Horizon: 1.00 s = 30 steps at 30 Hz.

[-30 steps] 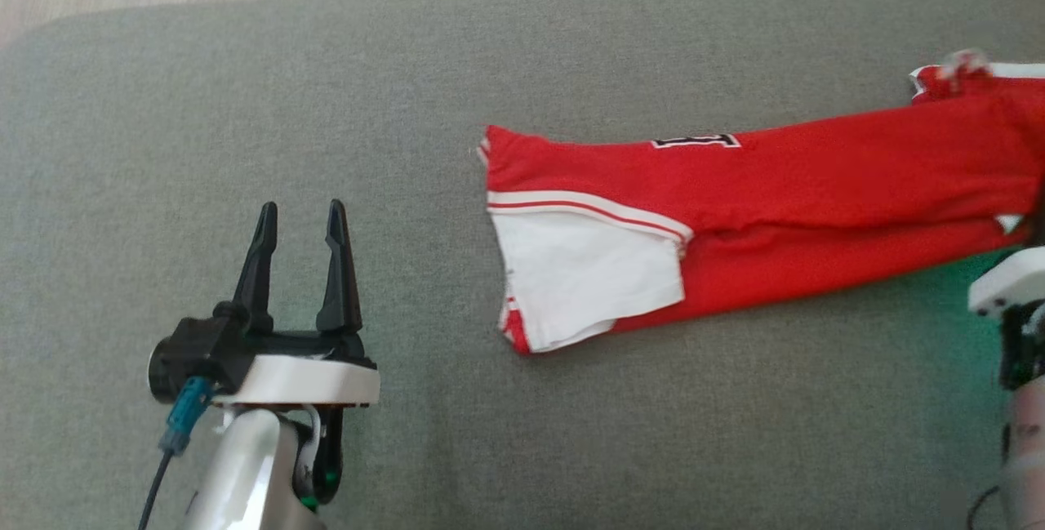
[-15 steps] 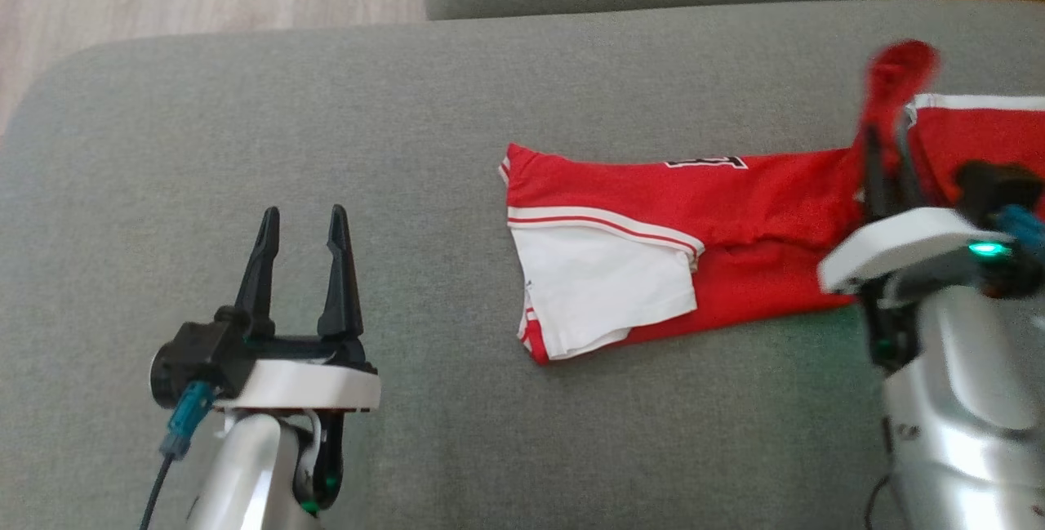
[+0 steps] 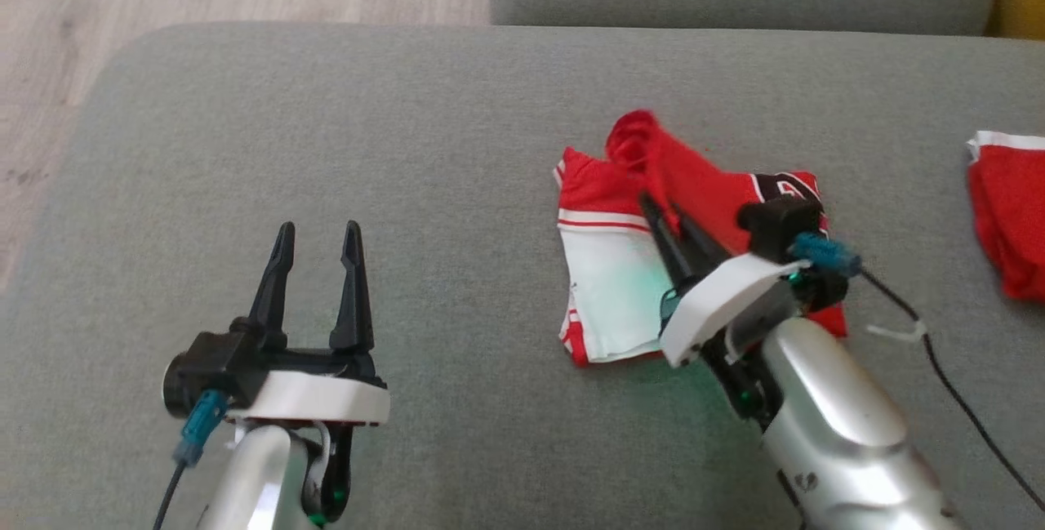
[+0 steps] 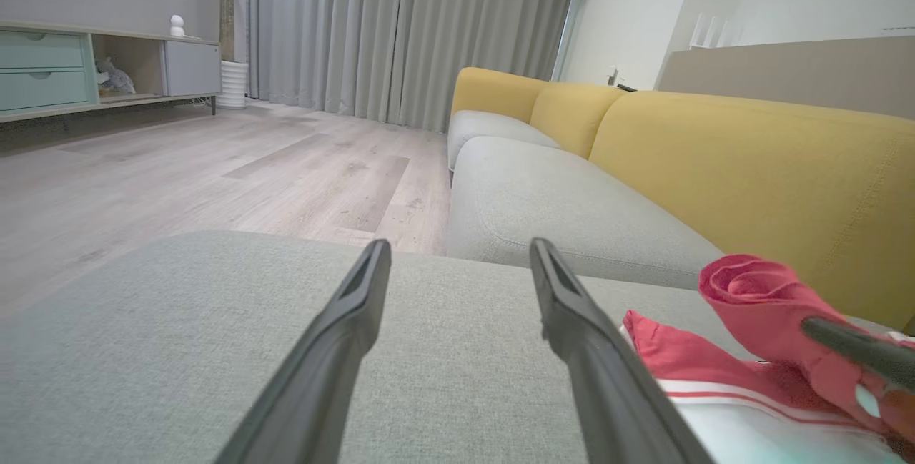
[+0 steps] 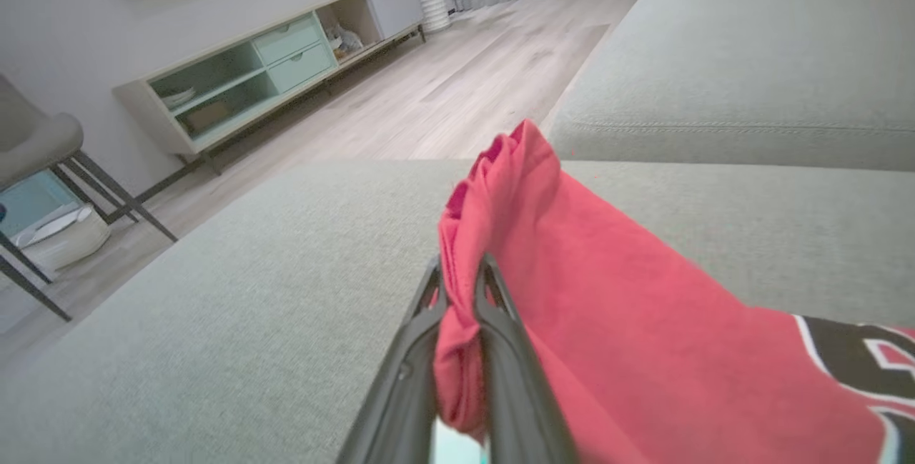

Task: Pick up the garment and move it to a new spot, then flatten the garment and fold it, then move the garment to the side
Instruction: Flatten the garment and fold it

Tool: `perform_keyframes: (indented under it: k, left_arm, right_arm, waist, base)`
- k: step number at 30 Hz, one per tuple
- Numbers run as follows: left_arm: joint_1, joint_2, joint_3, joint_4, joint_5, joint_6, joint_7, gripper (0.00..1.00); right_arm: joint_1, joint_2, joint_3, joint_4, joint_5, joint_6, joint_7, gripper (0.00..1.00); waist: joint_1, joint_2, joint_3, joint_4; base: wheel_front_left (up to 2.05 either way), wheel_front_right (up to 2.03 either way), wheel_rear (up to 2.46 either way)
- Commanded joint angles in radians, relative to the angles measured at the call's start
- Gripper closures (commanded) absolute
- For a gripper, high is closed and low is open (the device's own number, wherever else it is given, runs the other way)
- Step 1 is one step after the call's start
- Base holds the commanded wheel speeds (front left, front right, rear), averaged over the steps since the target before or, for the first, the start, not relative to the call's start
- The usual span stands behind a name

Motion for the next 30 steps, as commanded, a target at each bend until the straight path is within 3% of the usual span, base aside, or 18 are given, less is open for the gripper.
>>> perform_keyframes:
  k: [1, 13, 15, 19, 23, 29, 30]
  left_arm:
    - [-0.028, 0.004, 0.027, -0.03, -0.001, -0.002, -0.005, 0.0]
    - [-0.018, 0.004, 0.018, -0.025, -0.004, 0.003, -0.005, 0.0]
    - [-0.019, 0.004, 0.016, -0.024, -0.007, 0.004, -0.005, 0.0]
    - [-0.02, 0.004, 0.013, -0.015, -0.008, 0.004, -0.005, 0.0]
    - [-0.02, 0.004, 0.021, -0.011, -0.006, 0.003, -0.005, 0.0]
    - [-0.016, 0.004, 0.028, -0.026, -0.006, 0.003, -0.005, 0.0]
    - [-0.015, 0.004, 0.03, -0.037, -0.008, 0.004, -0.005, 0.0]
  right_arm:
    - [-0.024, 0.011, 0.025, -0.022, 0.007, -0.001, -0.014, 1.0]
    - [0.001, 0.011, 0.175, 0.067, 0.044, -0.001, -0.031, 1.0]
    - [0.005, 0.011, 0.21, 0.067, 0.029, -0.001, -0.037, 0.0]
    - [0.016, 0.011, 0.265, 0.026, 0.043, -0.001, -0.05, 0.0]
    - [-0.005, 0.011, 0.245, -0.027, 0.069, -0.001, -0.109, 0.0]
    - [-0.042, 0.011, 0.077, -0.022, -0.021, -0.001, -0.177, 0.0]
    - [-0.042, 0.011, -0.022, -0.019, -0.086, -0.001, -0.19, 0.0]
  waist:
    - [0.0001, 0.0, 0.002, 0.009]
    - [0.0001, 0.0, 0.005, 0.025]
    - [0.0001, 0.0, 0.004, 0.022]
    - [0.0001, 0.0, -0.001, 0.013]
    - [0.0001, 0.0, -0.009, -0.003]
    - [0.0001, 0.0, -0.018, -0.032]
    - [0.0001, 0.0, -0.018, -0.044]
  base:
    - [0.0, 0.0, 0.0]
    - [0.0, 0.0, 0.0]
    - [0.0, 0.0, 0.0]
    - [0.0, 0.0, 0.0]
    - [0.0, 0.0, 0.0]
    - [0.0, 0.0, 0.0]
    - [0.0, 0.0, 0.0]
